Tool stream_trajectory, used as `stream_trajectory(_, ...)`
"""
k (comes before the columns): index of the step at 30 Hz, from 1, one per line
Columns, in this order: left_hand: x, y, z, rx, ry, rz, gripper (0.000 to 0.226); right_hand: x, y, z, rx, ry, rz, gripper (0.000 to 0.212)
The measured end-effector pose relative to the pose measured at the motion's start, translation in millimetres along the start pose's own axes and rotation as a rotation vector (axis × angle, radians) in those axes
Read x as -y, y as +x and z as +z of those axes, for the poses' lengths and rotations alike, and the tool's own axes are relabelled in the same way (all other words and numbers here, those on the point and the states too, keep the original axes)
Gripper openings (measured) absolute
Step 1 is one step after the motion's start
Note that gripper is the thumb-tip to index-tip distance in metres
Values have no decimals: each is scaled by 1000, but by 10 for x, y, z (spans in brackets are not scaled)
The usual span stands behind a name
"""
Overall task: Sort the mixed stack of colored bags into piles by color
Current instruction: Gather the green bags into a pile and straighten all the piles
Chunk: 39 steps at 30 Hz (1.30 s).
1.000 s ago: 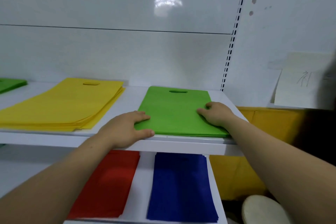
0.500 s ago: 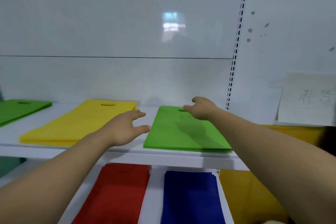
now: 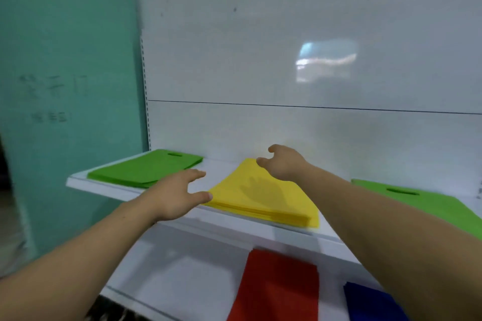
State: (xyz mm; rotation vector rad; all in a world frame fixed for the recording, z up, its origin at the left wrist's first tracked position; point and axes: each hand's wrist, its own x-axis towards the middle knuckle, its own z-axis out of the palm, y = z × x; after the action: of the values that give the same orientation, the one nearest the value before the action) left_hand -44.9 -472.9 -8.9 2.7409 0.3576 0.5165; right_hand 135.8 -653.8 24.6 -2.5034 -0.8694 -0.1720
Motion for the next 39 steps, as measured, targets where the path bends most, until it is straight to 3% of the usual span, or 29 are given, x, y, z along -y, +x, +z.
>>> stream_trajectory(8,1418,-281,-658,-59,41,-181,64,1305,407,833,58,74,-52,58)
stream_trajectory(14,2111,-109,-730,-52,17,-238,64,1754,855,1340,123,43,-78,60)
stream_trajectory(28,3399,1218,-600,-8,13,-299,63,1904,2137,2314,113,-74,105,69)
stream_trajectory(32,3682,1563,-594,-3,13,-276,49,1877,2265,2453,122,-40,196,78)
stream_trajectory(35,3902,1775,-601,52,48,-214,43,1913,2310,2520,126,-14,242,75)
stream_trajectory(39,4157,1921,-539,201,-95,-163,50,1984,2296,2531,72,62,328,75)
